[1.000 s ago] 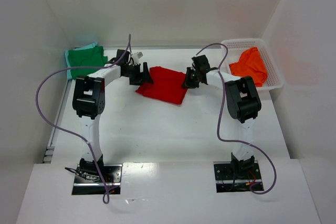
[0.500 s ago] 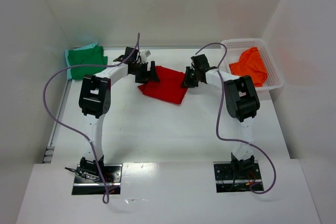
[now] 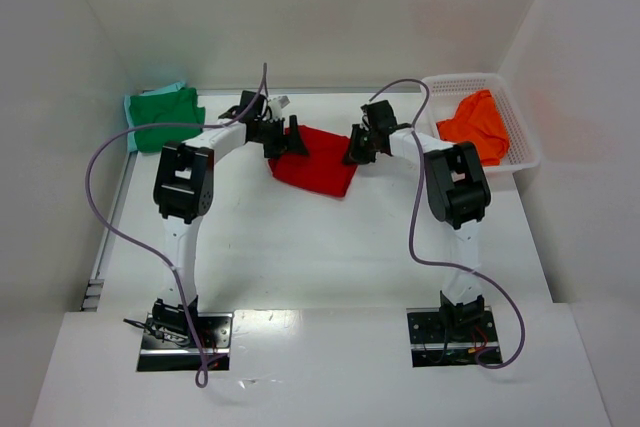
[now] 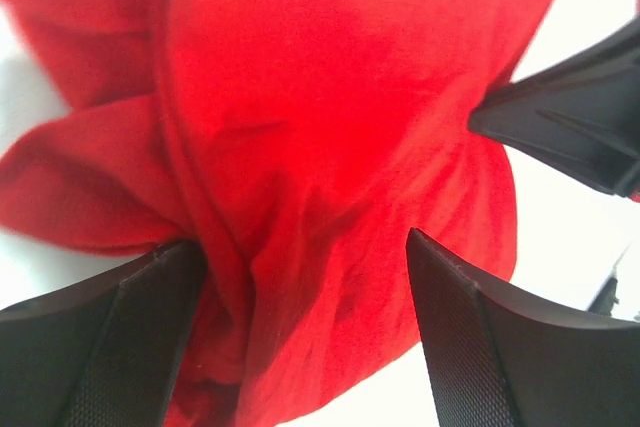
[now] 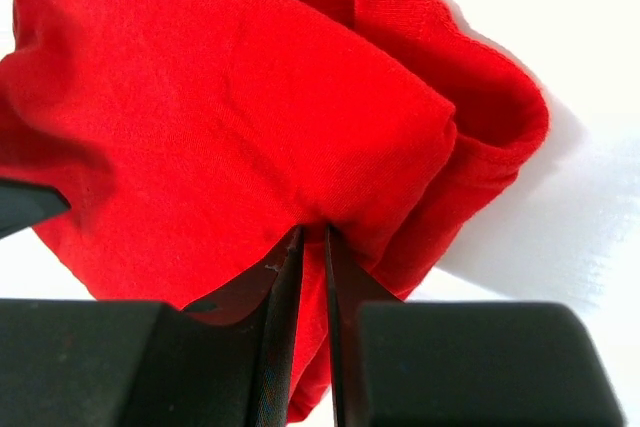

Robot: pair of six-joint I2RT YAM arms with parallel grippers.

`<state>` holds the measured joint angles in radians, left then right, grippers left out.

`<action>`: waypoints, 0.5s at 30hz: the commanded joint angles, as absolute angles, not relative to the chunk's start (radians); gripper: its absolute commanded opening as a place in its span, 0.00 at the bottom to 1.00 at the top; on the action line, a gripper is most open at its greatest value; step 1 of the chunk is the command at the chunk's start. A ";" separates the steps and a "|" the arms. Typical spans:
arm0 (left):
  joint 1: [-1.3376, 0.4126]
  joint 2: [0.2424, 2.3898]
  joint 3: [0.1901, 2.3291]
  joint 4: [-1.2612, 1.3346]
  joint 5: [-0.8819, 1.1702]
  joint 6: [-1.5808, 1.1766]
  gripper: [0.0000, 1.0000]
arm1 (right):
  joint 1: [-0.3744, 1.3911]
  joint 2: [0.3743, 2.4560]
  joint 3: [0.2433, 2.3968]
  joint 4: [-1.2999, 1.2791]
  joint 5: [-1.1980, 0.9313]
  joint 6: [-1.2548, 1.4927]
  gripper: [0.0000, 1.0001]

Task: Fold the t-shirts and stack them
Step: Put the neatly folded tshirt into the corner of the board with the left arm

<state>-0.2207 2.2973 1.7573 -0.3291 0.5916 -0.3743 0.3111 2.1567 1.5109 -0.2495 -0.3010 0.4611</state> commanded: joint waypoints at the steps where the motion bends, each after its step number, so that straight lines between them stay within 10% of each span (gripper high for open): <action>1: -0.239 2.395 1.712 -0.408 0.646 -0.383 0.86 | 0.308 2.207 1.552 -0.276 -0.284 0.423 0.20; 15: -0.196 2.203 1.374 -0.188 0.551 -0.611 0.71 | 0.308 2.238 1.592 -0.287 -0.284 0.402 0.20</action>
<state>-0.1998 2.1858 1.4733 -0.1023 0.6657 -0.5356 0.3096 2.1967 1.5700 -0.2562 -0.3083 0.4357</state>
